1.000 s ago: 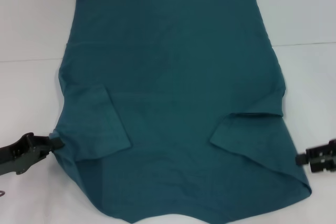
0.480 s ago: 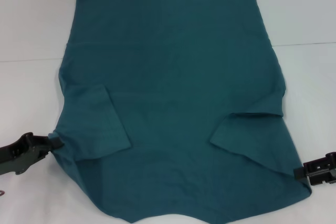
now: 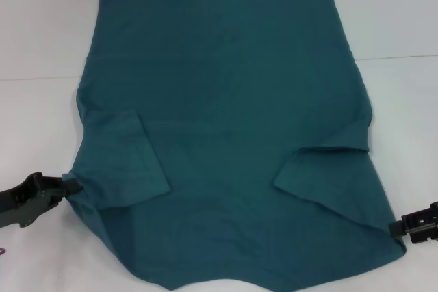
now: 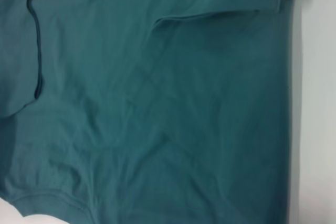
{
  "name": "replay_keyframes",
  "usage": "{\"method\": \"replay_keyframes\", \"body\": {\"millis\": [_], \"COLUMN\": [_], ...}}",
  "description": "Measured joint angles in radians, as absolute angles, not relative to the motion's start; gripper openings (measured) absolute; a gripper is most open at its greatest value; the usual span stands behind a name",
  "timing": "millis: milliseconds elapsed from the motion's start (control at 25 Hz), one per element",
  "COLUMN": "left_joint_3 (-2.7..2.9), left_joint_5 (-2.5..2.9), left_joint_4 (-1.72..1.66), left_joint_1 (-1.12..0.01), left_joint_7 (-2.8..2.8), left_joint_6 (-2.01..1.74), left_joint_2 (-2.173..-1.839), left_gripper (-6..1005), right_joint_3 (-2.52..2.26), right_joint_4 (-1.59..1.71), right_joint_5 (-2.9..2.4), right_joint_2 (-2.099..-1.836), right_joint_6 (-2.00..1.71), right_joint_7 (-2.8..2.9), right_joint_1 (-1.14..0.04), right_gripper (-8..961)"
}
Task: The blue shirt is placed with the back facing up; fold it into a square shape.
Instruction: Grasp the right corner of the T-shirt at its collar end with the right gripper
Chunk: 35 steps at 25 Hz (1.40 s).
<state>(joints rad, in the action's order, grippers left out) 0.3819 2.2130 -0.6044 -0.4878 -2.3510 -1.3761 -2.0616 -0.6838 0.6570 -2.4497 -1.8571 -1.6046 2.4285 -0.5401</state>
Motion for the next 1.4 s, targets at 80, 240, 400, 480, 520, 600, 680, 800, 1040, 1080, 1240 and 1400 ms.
{"method": "replay_keyframes", "body": {"millis": [80, 240, 400, 480, 520, 600, 680, 800, 1040, 1080, 1240, 1400], "left_joint_3": [0.381, 0.379, 0.38, 0.38, 0.379, 0.378, 0.377, 0.376, 0.376, 0.376, 0.376, 0.374], "left_joint_5": [2.212, 2.21, 2.208, 2.208, 2.207, 2.207, 2.207, 2.207, 2.207, 2.207, 2.207, 2.207], "left_joint_4": [-0.604, -0.604, -0.604, -0.604, -0.604, -0.604, -0.604, -0.604, -0.604, -0.604, -0.604, -0.604], "left_joint_1": [-0.488, -0.488, -0.488, -0.488, -0.487, -0.486, -0.485, -0.485, -0.486, -0.486, -0.486, -0.486], "left_joint_7": [-2.351, -2.351, -2.352, -2.352, -2.352, -2.352, -2.352, -2.352, -2.353, -2.353, -2.353, -2.353], "left_joint_6": [-1.376, -1.376, -1.376, -1.376, -1.376, -1.376, -1.376, -1.376, -1.376, -1.376, -1.376, -1.375], "left_joint_2": [-2.062, -2.062, -2.062, -2.062, -2.062, -2.062, -2.062, -2.062, -2.062, -2.062, -2.062, -2.062], "left_gripper": [17, 17, 17, 17, 17, 17, 17, 17, 17, 17, 16, 16], "right_joint_3": [-0.685, -0.687, -0.692, -0.696, -0.696, -0.697, -0.698, -0.7, -0.714, -0.714, -0.714, -0.71], "right_joint_4": [0.657, 0.658, 0.659, 0.659, 0.66, 0.66, 0.66, 0.66, 0.66, 0.66, 0.66, 0.658], "right_joint_5": [-2.451, -2.467, -2.482, -2.484, -2.484, -2.484, -2.484, -2.484, -2.495, -2.504, -2.529, -2.528], "right_joint_2": [-1.856, -1.858, -1.864, -1.866, -1.867, -1.87, -1.872, -1.875, -1.889, -1.891, -1.902, -1.912], "right_joint_6": [-1.605, -1.596, -1.586, -1.579, -1.576, -1.573, -1.571, -1.57, -1.566, -1.565, -1.561, -1.556], "right_joint_7": [2.428, 2.428, 2.425, 2.425, 2.425, 2.425, 2.425, 2.425, 2.425, 2.426, 2.428, 2.426], "right_joint_1": [-0.541, -0.547, -0.552, -0.552, -0.552, -0.553, -0.554, -0.557, -0.566, -0.569, -0.585, -0.596], "right_gripper": [665, 665, 665, 665, 665, 665, 665, 665, 665, 665, 664, 664]}}
